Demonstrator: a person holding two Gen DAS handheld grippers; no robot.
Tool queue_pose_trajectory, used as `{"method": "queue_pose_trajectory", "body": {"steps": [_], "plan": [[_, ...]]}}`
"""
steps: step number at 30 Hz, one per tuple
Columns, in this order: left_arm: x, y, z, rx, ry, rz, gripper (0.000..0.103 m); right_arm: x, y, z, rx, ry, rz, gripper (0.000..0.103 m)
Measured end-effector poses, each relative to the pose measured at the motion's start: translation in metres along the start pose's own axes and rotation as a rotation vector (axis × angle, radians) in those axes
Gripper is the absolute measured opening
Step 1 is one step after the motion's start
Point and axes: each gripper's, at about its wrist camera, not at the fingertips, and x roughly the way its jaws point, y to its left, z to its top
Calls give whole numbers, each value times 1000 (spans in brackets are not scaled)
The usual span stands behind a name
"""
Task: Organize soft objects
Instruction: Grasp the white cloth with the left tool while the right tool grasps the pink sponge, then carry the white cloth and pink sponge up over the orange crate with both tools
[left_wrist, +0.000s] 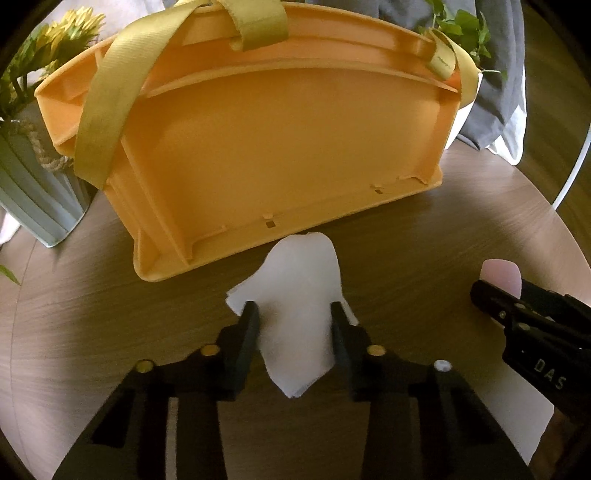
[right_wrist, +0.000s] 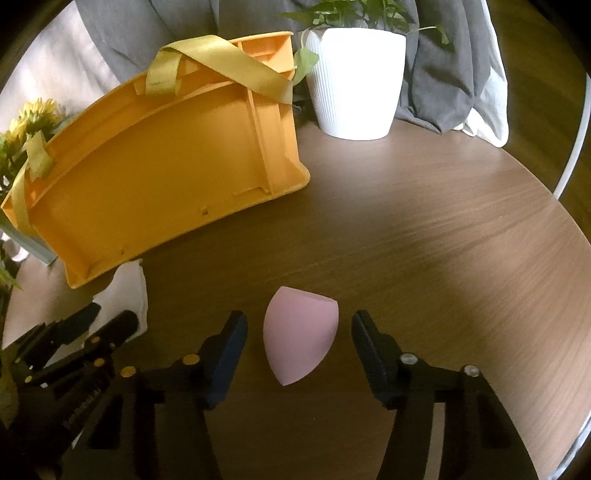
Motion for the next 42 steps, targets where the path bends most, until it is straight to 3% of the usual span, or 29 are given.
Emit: {"method": "queue_pose_trajectory", "body": {"steps": [4, 7, 20, 42], "plan": [[-3, -2, -1, 11, 3, -2, 15, -1, 0, -1, -6, 1, 6, 42], [-6, -3, -2, 7, 4, -1, 13, -4, 1, -1, -18, -9, 9, 41], [-47, -1, -5, -65, -65, 33, 12, -25, 2, 1, -62, -58, 68, 40], [-136, -8, 11, -112, -246, 90, 12, -107, 10, 33, -147, -248, 168, 40]]}}
